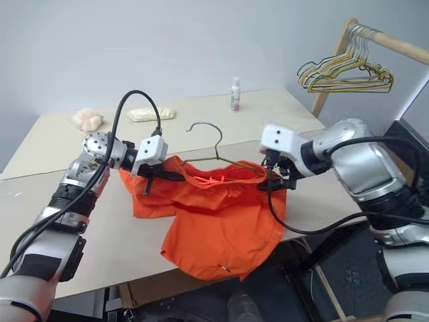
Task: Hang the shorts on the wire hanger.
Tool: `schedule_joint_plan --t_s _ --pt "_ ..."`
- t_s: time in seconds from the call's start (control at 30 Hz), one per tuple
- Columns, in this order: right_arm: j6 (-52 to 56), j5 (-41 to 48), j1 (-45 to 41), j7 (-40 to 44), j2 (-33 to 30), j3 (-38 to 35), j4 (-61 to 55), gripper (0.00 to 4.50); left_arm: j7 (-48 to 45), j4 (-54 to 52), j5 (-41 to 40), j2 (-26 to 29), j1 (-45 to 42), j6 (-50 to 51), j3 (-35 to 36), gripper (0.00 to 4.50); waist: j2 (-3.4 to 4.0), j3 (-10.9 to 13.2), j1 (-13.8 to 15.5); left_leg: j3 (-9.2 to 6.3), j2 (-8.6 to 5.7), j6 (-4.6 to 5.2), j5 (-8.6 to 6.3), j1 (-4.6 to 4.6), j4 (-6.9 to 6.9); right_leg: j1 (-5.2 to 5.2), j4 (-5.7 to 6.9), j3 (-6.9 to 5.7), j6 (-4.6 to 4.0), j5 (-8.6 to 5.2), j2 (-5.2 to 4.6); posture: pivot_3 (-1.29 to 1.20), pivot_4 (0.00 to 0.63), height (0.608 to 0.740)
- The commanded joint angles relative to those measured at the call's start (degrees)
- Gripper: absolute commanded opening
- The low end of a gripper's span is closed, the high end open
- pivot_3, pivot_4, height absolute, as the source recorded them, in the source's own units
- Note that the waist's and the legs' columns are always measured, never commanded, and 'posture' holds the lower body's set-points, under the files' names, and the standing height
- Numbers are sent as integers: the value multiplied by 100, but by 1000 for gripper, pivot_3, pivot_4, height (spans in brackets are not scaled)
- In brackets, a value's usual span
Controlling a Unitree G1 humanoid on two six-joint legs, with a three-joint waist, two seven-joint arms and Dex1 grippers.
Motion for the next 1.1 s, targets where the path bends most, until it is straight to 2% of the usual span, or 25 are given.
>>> schedule_joint_plan --t_s 0.03,0.17,0.27,0.3,0.33,0.47,0.6,0.8,0.83,0.97,1.1 --pt "-67 -79 -186 77 7 -42 -108 2572 2 -189 -126 32 -159 -27 144 0 0 0 12 -2 -1 0 0 -1 1 0 0 -1 0 0 0 -266 0 740" --pt "-40 -46 -211 152 22 -49 -122 1071 13 -208 -120 52 -123 -48 147 0 0 0 7 -3 -1 0 0 -2 2 0 0 -2 0 0 0 -266 0 740" --pt "7 -3 -220 196 19 -84 -128 140 41 -194 -109 50 -111 -116 152 0 0 0 1 -2 0 0 0 0 2 0 1 -1 0 0 0 -269 0 740" --pt "13 8 -212 217 7 -91 -140 50 42 -178 -124 36 -106 -196 166 0 0 0 0 -2 0 0 0 0 2 0 2 -1 0 0 0 -269 0 740" --pt "44 31 -194 237 -2 -98 -152 50 40 -161 -146 20 -104 -258 183 0 0 0 0 -2 0 0 0 1 2 0 2 -1 0 0 1 -270 0 740" --pt "91 88 -103 311 -50 -127 -212 0 -83 -159 -355 -44 -166 -67 290 1079 0 0 2 -2 0 0 0 -1 2 0 1 -2 0 0 0 -272 0 740" --pt "365 290 24 374 -121 -247 -245 0 -360 -207 -784 -69 -308 178 490 2346 0 0 3 -3 0 0 0 -1 2 0 2 -2 0 0 -1 -273 0 740" --pt "839 743 778 288 -530 -724 -646 0 -238 -150 -1141 -59 -553 540 871 4350 0 0 21 -11 -1 0 0 -7 5 1 0 -6 0 0 -2 -266 0 740" --pt "1016 874 1061 198 -628 -949 -758 0 -204 -183 -1181 -21 -551 574 951 4473 0 0 17 -11 -2 1 0 -7 5 2 0 -6 0 0 -3 -270 0 740" --pt "1930 1391 2052 -346 -765 -2125 -1141 0 237 -460 -1301 35 -356 610 1247 4473 -1 0 22 -13 2 0 0 -4 3 5 1 -8 0 0 0 -277 0 740" --pt "2853 1772 2810 -1000 -643 -3469 -1559 0 863 -1329 -1694 -55 -41 1402 1571 4473 -1 0 22 -14 3 1 0 -1 3 12 1 -2 0 0 -4 -294 0 740"
